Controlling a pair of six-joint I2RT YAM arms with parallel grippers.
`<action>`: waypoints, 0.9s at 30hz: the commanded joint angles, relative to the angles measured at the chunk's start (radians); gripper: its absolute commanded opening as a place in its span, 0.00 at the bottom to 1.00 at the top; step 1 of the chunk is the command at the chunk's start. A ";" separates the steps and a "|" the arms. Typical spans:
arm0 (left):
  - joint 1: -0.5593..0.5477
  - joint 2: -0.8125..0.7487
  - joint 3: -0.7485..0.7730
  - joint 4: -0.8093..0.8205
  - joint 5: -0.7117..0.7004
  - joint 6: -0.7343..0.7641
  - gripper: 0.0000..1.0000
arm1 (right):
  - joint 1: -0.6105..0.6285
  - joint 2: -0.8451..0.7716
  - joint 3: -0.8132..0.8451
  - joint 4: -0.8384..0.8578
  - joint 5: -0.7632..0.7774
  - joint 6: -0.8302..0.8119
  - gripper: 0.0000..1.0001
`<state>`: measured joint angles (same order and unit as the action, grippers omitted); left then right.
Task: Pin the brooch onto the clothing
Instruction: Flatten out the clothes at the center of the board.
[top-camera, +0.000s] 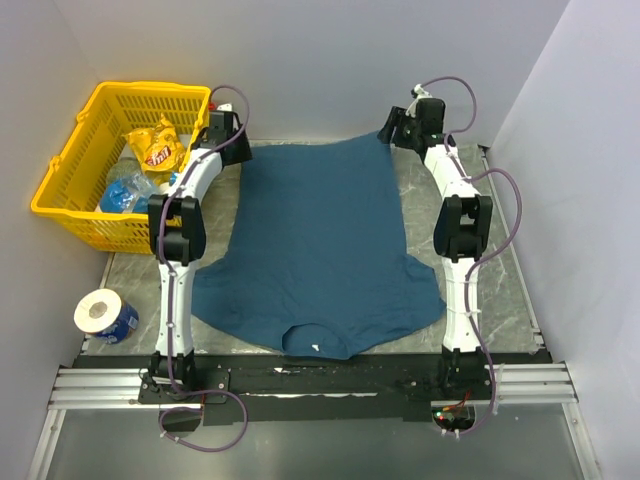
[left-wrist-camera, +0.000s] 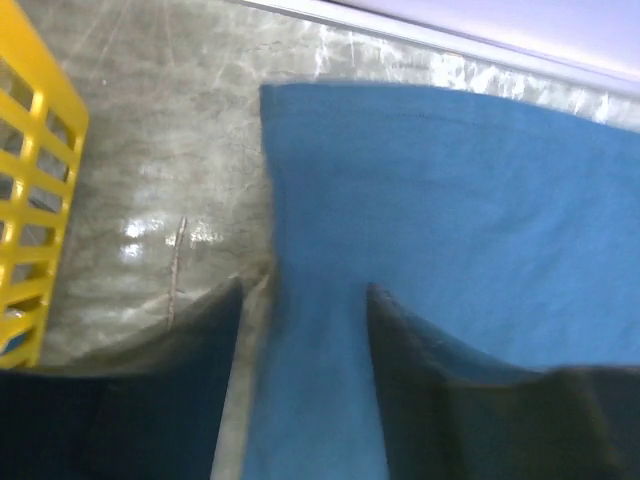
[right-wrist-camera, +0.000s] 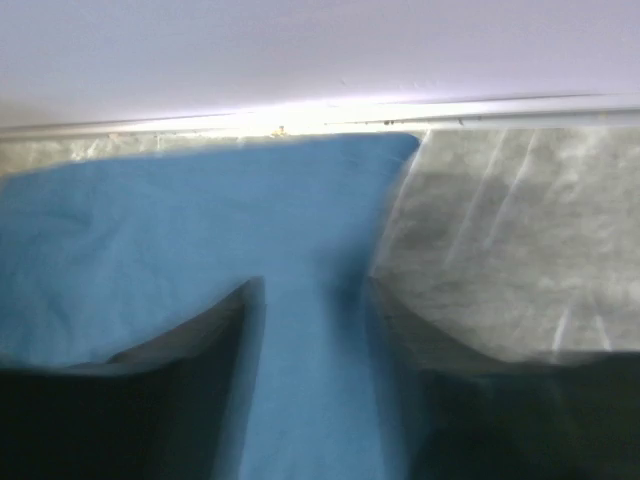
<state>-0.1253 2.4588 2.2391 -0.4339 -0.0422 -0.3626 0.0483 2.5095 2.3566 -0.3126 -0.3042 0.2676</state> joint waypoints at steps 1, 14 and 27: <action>0.006 -0.085 0.004 0.055 0.014 0.001 0.83 | 0.009 -0.092 -0.014 0.101 -0.032 -0.042 0.82; -0.066 -0.673 -0.662 0.264 0.160 -0.029 0.96 | 0.009 -0.711 -0.724 0.077 0.042 -0.004 1.00; -0.154 -0.853 -1.015 0.281 0.119 -0.006 0.96 | 0.007 -1.018 -1.252 -0.086 0.341 0.093 1.00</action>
<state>-0.2535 1.6119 1.2270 -0.1654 0.1062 -0.3866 0.0547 1.5730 1.1725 -0.3344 -0.0891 0.3214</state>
